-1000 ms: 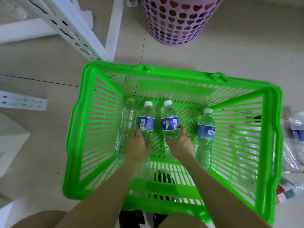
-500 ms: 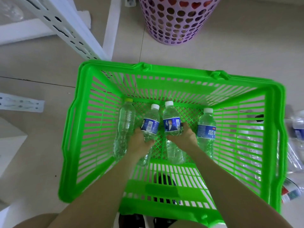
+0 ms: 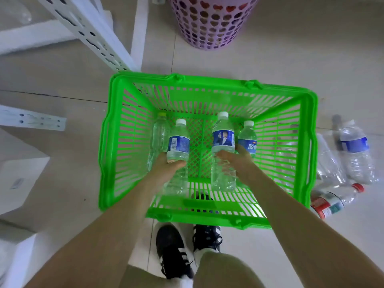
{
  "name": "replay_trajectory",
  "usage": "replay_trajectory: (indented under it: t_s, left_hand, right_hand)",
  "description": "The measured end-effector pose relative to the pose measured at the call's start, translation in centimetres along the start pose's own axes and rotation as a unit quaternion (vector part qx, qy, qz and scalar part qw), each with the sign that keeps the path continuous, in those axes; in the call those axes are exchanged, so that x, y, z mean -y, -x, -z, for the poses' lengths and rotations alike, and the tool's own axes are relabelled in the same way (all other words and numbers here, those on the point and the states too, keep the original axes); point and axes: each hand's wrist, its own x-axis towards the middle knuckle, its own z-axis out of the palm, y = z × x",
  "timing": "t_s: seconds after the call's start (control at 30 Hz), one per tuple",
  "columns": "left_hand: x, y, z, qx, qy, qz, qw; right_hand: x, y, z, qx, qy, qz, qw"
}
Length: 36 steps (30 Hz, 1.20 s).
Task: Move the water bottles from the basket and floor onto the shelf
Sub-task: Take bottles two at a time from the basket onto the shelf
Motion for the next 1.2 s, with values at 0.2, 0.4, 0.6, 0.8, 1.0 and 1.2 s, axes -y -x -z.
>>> replay_trajectory:
  t_s: [0.2,0.4,0.6,0.8,1.0,1.2]
  left_hand:
    - [-2.3,5.7,0.8,-0.023,0.028,-0.002,0.999]
    - [-5.9,12.8,1.0,-0.028,0.066,-0.017,0.997]
    - [-8.4,21.1,1.2,-0.034,0.084,-0.009,0.996]
    - [-10.6,30.4,1.1,-0.047,0.145,-0.016,0.988]
    - [-11.6,38.8,1.6,-0.041,0.172,-0.044,0.983]
    - [-12.3,47.0,1.8,-0.038,0.208,-0.066,0.975]
  right_hand:
    - [1.7,5.8,0.9,0.004,-0.017,0.013,1.0]
    - [4.1,13.3,1.8,0.023,-0.068,0.026,0.997]
    - [7.6,21.9,3.2,0.012,-0.078,0.033,0.996]
    - [10.1,31.0,4.9,0.013,-0.072,0.049,0.996]
    - [10.6,39.3,6.3,0.006,-0.089,0.083,0.993]
    - [10.4,47.5,8.2,0.018,-0.102,0.136,0.985]
